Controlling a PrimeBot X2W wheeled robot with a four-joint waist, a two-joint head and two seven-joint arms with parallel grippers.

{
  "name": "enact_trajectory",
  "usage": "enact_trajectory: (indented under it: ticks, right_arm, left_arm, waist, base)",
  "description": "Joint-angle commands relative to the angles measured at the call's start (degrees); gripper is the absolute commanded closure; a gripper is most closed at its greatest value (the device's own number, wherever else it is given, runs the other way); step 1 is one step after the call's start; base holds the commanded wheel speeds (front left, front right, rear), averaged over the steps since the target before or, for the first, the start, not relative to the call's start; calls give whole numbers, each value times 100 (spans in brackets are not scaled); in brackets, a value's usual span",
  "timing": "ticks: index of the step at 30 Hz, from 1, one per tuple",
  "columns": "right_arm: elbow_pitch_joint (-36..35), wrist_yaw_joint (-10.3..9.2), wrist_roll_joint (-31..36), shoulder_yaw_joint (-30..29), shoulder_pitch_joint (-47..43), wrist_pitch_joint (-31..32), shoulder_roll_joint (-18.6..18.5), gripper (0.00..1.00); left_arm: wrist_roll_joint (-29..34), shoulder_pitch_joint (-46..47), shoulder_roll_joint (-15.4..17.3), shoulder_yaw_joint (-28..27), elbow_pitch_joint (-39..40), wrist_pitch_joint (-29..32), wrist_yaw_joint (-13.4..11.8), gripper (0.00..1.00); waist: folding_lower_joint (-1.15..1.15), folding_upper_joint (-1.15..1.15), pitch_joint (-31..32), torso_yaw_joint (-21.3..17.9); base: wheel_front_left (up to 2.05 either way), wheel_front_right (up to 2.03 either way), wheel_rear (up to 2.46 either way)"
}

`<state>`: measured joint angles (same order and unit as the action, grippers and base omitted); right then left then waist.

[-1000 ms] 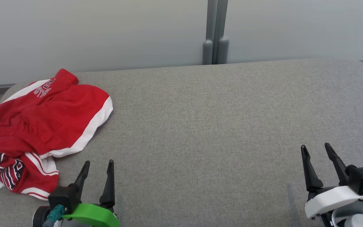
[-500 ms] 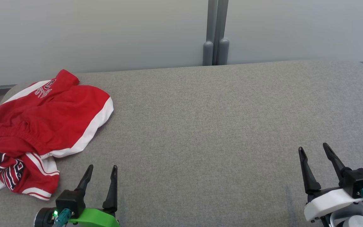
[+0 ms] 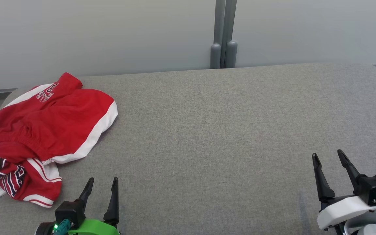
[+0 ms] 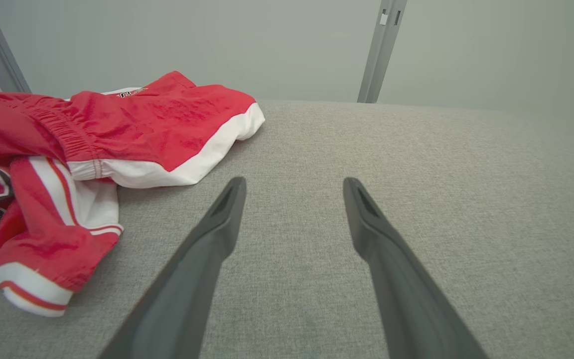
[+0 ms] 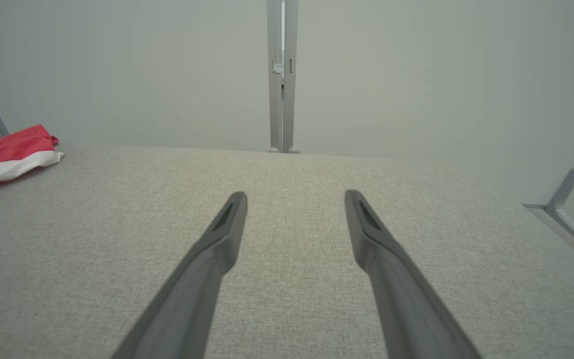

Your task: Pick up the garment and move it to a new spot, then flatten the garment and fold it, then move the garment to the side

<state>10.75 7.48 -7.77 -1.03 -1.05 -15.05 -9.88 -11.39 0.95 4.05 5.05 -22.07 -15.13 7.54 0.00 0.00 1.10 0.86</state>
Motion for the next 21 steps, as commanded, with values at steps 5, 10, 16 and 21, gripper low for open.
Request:
enact_trajectory:
  ticks: [5,10,16,21]
  right_arm:
    - [40,2,-77,-28,-69,-20,-36,0]
    - [43,2,-87,-38,-83,-20,-28,0]
    - [-4,2,-69,42,-90,-20,-35,0]
    - [-17,2,-81,150,-55,-20,-15,0]
  left_arm:
    - [-36,42,-1,-27,-32,-4,-10,0]
    - [-40,61,-4,-7,-47,-4,-10,0]
    - [-41,101,-15,-7,-54,-4,-10,0]
    - [-17,105,-24,-30,-71,-4,-10,0]
  waist:
    - [0,0,10,-3]
    - [0,0,11,19]
    - [0,0,13,226]
    - [0,0,40,681]
  base:
    - [0,0,0]
    - [0,0,0]
    - [0,0,0]
    - [0,0,0]
